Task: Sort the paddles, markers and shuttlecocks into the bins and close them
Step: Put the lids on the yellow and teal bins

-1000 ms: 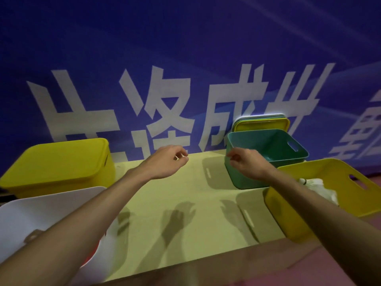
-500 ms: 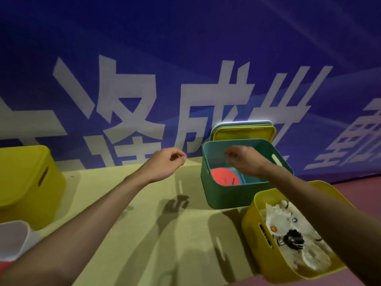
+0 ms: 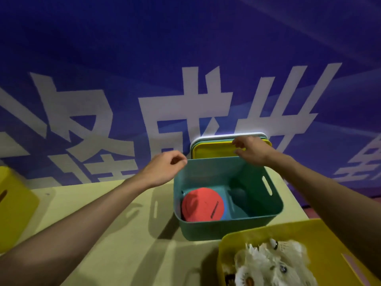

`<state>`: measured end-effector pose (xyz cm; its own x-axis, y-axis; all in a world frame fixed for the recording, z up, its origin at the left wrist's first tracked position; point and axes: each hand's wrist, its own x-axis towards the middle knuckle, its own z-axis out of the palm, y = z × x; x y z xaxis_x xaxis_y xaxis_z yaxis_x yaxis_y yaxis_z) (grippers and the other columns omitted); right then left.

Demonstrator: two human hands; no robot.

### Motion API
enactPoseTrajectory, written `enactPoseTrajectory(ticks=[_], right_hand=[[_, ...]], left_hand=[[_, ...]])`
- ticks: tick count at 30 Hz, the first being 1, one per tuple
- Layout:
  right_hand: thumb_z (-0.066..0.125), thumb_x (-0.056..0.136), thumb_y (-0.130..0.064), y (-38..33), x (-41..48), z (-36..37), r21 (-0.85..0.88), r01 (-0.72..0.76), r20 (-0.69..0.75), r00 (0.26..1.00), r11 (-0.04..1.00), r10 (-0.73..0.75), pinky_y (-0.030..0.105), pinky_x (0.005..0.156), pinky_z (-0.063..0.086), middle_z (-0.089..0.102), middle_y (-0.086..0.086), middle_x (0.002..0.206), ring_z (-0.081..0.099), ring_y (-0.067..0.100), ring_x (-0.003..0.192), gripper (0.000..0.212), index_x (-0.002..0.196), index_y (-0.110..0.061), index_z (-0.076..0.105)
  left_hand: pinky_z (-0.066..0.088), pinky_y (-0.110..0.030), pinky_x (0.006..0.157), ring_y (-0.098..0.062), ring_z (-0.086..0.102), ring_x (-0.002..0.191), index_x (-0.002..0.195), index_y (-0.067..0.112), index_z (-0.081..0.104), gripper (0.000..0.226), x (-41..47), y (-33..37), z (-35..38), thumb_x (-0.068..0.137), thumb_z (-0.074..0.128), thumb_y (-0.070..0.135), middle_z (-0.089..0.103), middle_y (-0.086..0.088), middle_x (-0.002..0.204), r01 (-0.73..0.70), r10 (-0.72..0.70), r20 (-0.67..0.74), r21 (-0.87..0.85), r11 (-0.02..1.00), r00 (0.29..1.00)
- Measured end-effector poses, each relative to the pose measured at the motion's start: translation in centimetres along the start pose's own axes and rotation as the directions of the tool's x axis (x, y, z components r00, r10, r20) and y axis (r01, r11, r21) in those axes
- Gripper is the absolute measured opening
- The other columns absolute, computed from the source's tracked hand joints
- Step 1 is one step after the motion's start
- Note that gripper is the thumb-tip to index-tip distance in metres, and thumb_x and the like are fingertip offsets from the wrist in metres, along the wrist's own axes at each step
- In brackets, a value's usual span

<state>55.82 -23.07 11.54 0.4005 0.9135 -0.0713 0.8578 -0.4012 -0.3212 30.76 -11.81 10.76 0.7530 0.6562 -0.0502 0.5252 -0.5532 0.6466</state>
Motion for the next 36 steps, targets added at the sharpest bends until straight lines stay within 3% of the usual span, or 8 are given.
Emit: enactPoseTrajectory(ticks=[7,13,18,21,24,30,33,36], right_hand=[[0.054,0.093,-0.016,7.6,7.3,1.4,-0.026,0.042,-0.008,0.999,0.999,-0.042,0.039,0.100,0.043,0.054,0.012,0.134,0.052,0.028,0.118,0.041,0.134,-0.011,0.049],[0.046,0.097,-0.021,9.2,11.9,3.8,-0.235,0.146,-0.039,0.987,0.961,-0.159,0.041,0.094,0.045,0.055,0.012,0.126,0.056,0.030,0.108,0.034,0.129,-0.012,0.049],[0.050,0.096,-0.022,9.2,13.3,5.5,-0.450,0.214,-0.092,0.955,0.867,-0.283,0.037,0.096,0.043,0.055,0.012,0.120,0.053,0.026,0.110,0.028,0.123,-0.013,0.053],[0.055,0.094,-0.026,9.6,13.6,5.5,-0.518,0.254,-0.055,0.943,0.816,-0.329,0.035,0.102,0.040,0.055,0.009,0.123,0.052,0.024,0.115,0.030,0.122,-0.017,0.058],[0.054,0.095,-0.026,9.4,13.6,5.2,-0.522,0.254,-0.027,0.949,0.814,-0.313,0.033,0.098,0.044,0.061,0.006,0.115,0.058,0.021,0.105,0.027,0.119,-0.016,0.060],[0.056,0.093,-0.020,8.7,13.2,4.0,-0.495,0.138,-0.124,0.966,0.858,-0.227,0.032,0.090,0.046,0.068,0.004,0.096,0.062,0.020,0.084,0.017,0.105,-0.013,0.066],[0.061,0.089,-0.019,7.8,13.0,2.6,-0.479,0.130,-0.218,0.940,0.868,-0.261,0.033,0.092,0.046,0.068,0.007,0.102,0.062,0.022,0.091,0.020,0.107,-0.012,0.066],[0.059,0.090,-0.017,6.2,12.4,0.8,-0.466,0.148,-0.278,0.911,0.872,-0.303,0.034,0.093,0.043,0.068,0.008,0.107,0.062,0.024,0.097,0.022,0.110,-0.011,0.064]], left_hand=[[0.041,-0.018,0.081,-0.005,0.059,0.098,0.108,0.023,0.066,0.019,5.3,2.7,3.6,0.096,0.053,0.030,0.065,0.010,0.103,0.111,-0.113,-0.074,-0.030,0.993,0.991],[0.037,-0.004,0.071,-0.003,0.058,0.093,0.107,0.020,0.068,0.020,8.0,3.2,5.0,0.095,0.054,0.026,0.067,0.009,0.101,0.152,-0.153,-0.066,-0.010,0.988,0.986],[0.040,-0.014,0.076,-0.006,0.060,0.097,0.107,0.024,0.067,0.018,8.9,2.6,6.1,0.095,0.054,0.029,0.066,0.009,0.102,0.203,-0.204,-0.060,-0.030,0.979,0.977],[0.041,-0.013,0.075,-0.006,0.059,0.099,0.111,0.022,0.066,0.021,9.1,2.4,6.6,0.096,0.053,0.027,0.065,0.008,0.105,0.230,-0.231,-0.060,-0.033,0.973,0.971],[0.042,-0.012,0.076,-0.006,0.059,0.101,0.113,0.021,0.066,0.022,9.2,2.7,6.5,0.097,0.052,0.026,0.065,0.008,0.107,0.258,-0.261,-0.053,-0.056,0.964,0.964],[0.048,-0.024,0.082,-0.012,0.064,0.094,0.093,0.027,0.068,0.014,9.3,3.0,5.6,0.093,0.055,0.019,0.070,0.005,0.093,0.318,-0.360,-0.142,-0.250,0.914,0.922],[0.049,-0.032,0.090,-0.017,0.065,0.096,0.087,0.029,0.067,0.019,8.7,2.8,5.0,0.093,0.054,0.017,0.071,0.001,0.094,0.320,-0.385,-0.170,-0.313,0.894,0.907],[0.049,-0.030,0.089,-0.019,0.066,0.092,0.090,0.026,0.066,0.019,8.0,3.0,4.0,0.094,0.051,0.015,0.070,-0.003,0.095,0.301,-0.390,-0.196,-0.369,0.879,0.900]])
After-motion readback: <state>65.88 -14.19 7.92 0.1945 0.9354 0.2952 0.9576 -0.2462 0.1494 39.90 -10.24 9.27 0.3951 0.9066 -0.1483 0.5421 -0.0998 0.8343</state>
